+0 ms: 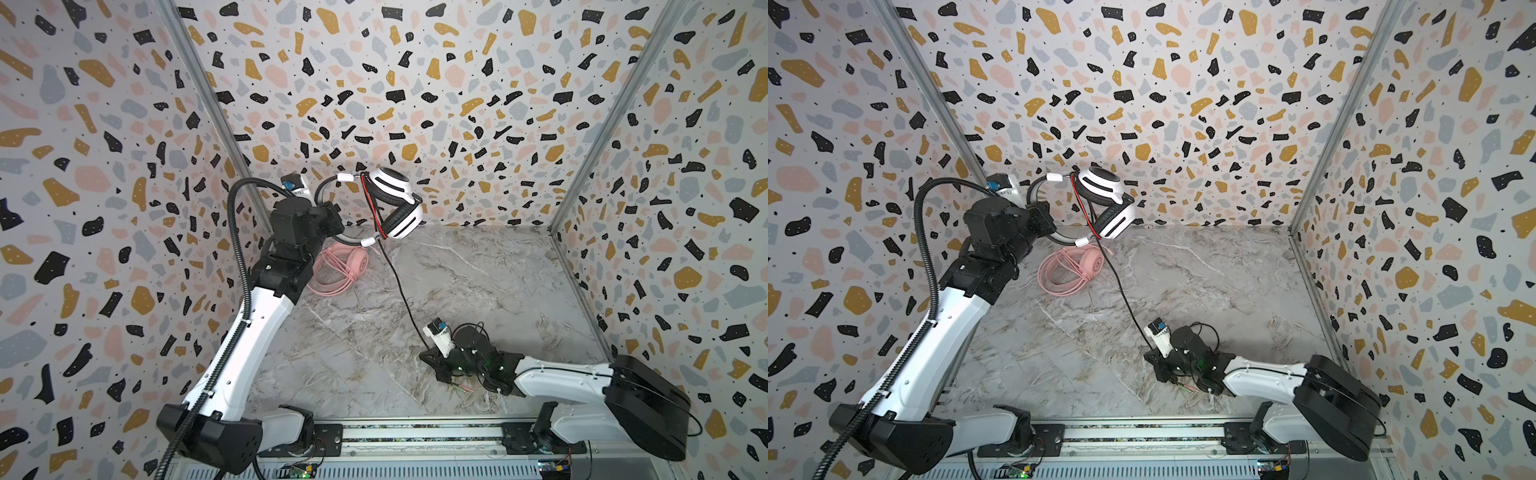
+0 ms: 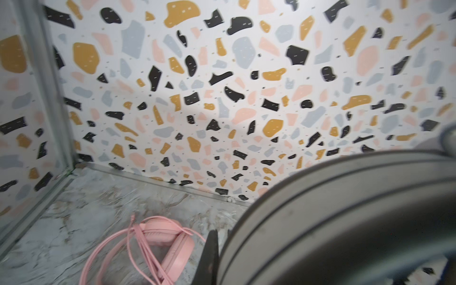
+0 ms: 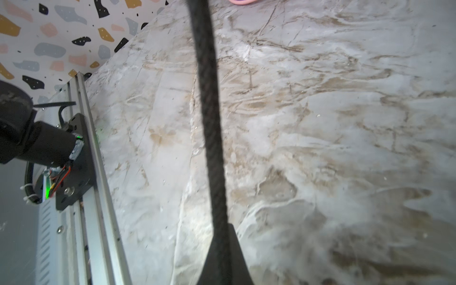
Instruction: Wrap the headphones
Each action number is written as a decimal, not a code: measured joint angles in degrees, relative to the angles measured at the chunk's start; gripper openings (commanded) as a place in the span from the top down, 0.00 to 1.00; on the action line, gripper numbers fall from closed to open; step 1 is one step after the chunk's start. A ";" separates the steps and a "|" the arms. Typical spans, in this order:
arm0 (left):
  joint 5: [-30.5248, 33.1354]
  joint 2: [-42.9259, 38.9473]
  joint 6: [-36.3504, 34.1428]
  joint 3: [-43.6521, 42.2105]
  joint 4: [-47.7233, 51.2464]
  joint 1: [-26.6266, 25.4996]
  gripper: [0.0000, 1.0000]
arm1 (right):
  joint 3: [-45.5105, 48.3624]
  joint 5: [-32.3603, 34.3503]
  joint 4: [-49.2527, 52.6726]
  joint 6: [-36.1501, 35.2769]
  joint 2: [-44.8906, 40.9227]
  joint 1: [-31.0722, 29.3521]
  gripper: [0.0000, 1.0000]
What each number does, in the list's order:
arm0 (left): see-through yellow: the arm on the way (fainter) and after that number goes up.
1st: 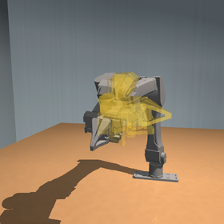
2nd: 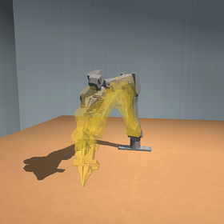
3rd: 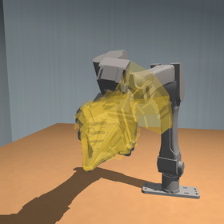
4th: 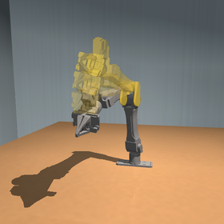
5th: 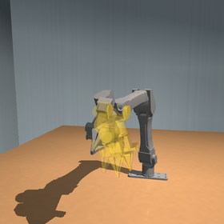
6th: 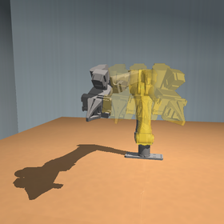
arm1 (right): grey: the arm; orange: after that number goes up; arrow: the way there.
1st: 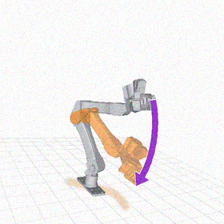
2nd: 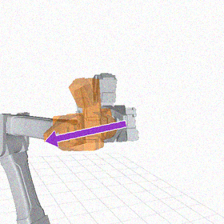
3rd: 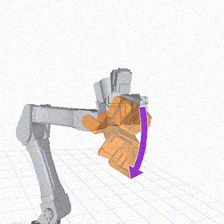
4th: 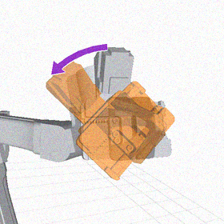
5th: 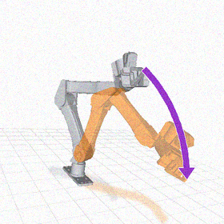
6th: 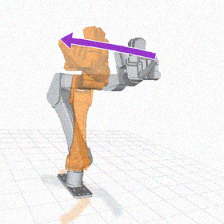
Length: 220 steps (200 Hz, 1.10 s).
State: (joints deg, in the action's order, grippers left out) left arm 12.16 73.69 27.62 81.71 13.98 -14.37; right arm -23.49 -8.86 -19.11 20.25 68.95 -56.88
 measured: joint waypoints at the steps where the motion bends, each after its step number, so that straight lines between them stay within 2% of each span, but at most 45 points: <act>1: 0.44 0.04 0.11 -0.26 0.00 0.07 1.00 | 0.11 0.35 0.37 0.04 -0.46 -0.17 1.00; 44: 15.21 -0.04 3.26 -10.38 -1.36 0.83 1.00 | 0.85 9.11 10.82 0.46 -16.33 -3.74 1.00; 77: 18.10 0.42 2.19 -14.14 -0.35 -0.33 1.00 | -2.16 14.19 17.94 -0.68 -23.41 -4.17 1.00; 120: 23.67 0.46 -0.33 -18.69 -0.52 -7.96 1.00 | -12.81 19.56 22.86 -4.76 -25.79 -4.17 1.00; 168: 30.51 0.76 -3.98 -21.16 1.31 -13.77 1.00 | -20.24 23.10 25.00 -9.38 -25.97 -4.22 1.00; 220: 31.87 3.30 -5.62 -21.24 1.09 -18.69 1.00 | -26.95 25.49 25.99 -14.49 -24.81 -4.22 1.00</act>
State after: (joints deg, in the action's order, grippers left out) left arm 44.03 76.99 22.00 60.47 15.07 -33.06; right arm -50.43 16.62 6.87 5.76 44.14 -61.10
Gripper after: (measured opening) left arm 0.069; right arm 0.045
